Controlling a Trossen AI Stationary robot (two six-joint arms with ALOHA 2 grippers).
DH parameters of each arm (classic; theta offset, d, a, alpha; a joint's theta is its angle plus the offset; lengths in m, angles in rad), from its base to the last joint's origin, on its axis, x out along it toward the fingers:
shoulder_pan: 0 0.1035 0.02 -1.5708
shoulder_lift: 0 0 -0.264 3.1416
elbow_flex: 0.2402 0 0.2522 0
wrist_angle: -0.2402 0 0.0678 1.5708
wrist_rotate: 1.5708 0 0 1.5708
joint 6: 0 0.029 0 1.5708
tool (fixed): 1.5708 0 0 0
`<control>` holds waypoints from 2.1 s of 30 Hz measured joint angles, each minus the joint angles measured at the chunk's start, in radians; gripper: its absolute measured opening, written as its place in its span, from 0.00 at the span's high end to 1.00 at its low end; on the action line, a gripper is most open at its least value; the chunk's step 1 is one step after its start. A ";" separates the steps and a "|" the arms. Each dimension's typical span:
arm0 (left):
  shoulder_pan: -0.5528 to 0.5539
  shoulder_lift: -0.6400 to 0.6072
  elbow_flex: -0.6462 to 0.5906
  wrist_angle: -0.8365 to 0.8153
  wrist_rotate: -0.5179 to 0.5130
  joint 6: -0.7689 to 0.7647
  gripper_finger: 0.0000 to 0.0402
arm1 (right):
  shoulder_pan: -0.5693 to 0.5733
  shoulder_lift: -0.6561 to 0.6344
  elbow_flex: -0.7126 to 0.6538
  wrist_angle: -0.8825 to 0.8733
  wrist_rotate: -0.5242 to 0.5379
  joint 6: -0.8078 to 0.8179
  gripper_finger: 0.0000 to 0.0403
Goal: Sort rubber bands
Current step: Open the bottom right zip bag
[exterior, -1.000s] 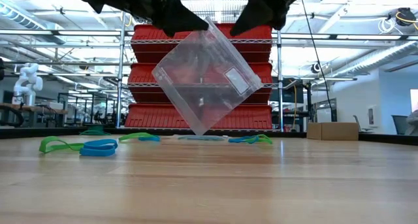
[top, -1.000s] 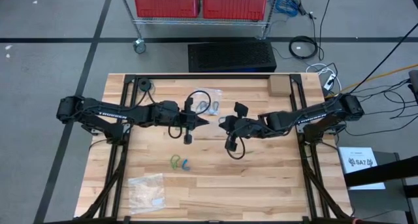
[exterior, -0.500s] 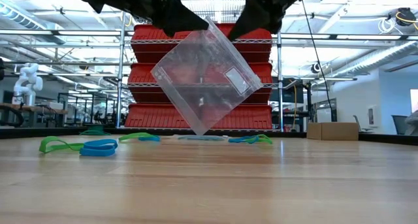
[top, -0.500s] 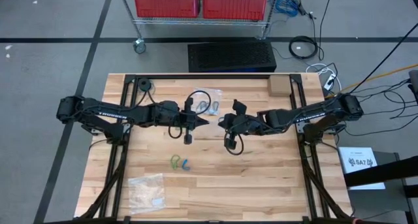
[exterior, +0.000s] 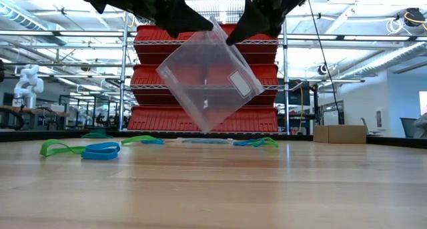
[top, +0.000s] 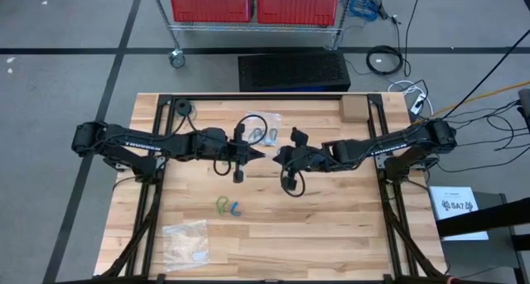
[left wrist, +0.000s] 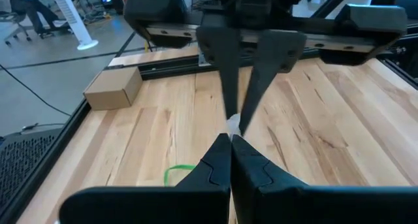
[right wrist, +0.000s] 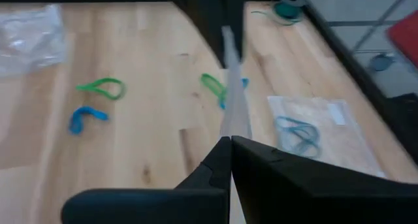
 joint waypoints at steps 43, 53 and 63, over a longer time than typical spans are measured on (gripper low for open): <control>0.000 0.000 0.000 -0.013 0.000 -0.005 1.00 | -0.064 0.159 0.000 0.165 -0.154 -0.073 1.00; -0.004 0.000 0.000 -0.029 0.000 -0.008 1.00 | -0.039 0.146 -0.149 0.466 -0.095 0.010 1.00; -0.022 0.048 0.000 0.036 0.000 -0.008 1.00 | -0.067 0.164 -0.196 0.654 -0.086 0.084 0.98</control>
